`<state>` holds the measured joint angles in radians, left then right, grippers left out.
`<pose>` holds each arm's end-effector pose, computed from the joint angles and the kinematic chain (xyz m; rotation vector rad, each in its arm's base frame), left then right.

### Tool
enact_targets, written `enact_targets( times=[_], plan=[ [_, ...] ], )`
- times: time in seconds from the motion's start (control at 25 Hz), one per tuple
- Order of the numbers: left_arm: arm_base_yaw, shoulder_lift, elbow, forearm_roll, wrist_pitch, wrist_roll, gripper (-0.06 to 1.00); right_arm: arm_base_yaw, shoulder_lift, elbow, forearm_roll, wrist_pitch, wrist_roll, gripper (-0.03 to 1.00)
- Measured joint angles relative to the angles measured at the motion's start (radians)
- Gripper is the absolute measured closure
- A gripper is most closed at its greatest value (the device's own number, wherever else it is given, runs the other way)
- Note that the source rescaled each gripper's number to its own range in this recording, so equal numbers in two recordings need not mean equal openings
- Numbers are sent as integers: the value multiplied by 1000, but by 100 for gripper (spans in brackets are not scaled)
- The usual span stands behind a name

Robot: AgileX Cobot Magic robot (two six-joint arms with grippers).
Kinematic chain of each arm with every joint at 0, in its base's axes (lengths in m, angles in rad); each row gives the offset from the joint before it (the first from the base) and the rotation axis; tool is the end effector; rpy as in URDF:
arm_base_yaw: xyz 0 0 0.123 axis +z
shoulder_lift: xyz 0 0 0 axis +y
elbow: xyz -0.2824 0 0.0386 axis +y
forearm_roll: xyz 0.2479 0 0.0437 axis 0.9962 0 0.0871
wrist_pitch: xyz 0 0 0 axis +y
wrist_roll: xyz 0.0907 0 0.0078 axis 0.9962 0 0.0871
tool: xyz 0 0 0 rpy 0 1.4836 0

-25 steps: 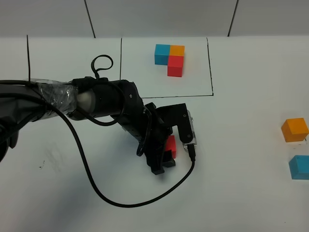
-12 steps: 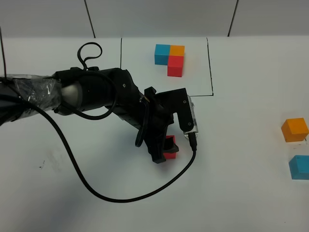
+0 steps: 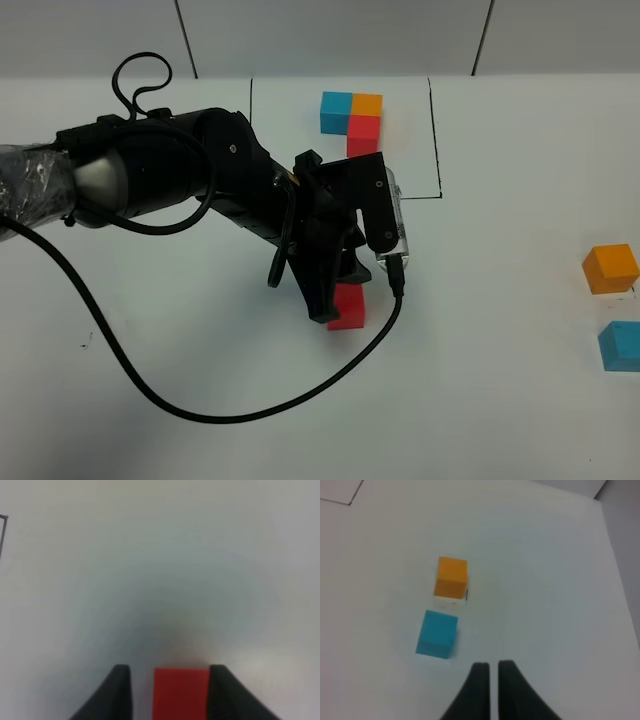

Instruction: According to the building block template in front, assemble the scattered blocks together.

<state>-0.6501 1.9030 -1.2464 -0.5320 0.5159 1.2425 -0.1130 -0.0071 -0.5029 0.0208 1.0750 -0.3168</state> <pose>0.3025 -0.2587 0.1853 1.7428 1.8884 -0.2830 -0.0066 0.0024 0.2768 -0.2105 2.0464 -0.2424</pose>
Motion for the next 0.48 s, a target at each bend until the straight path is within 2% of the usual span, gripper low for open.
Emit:
enact_targets(
  times=[0.08, 0.16, 0.36, 0.48],
  plan=[
    [0, -2, 0, 0, 21, 0, 78, 0, 0, 0, 0, 0, 0, 96],
    [0, -5, 0, 0, 43, 0, 90, 0, 0, 0, 0, 0, 0, 96],
    [0, -7, 1, -3, 71, -21, 94, 0, 0, 0, 0, 0, 0, 96],
    [0, -13, 1, -3, 63, -108, 94, 0, 0, 0, 0, 0, 0, 96]
  ],
)
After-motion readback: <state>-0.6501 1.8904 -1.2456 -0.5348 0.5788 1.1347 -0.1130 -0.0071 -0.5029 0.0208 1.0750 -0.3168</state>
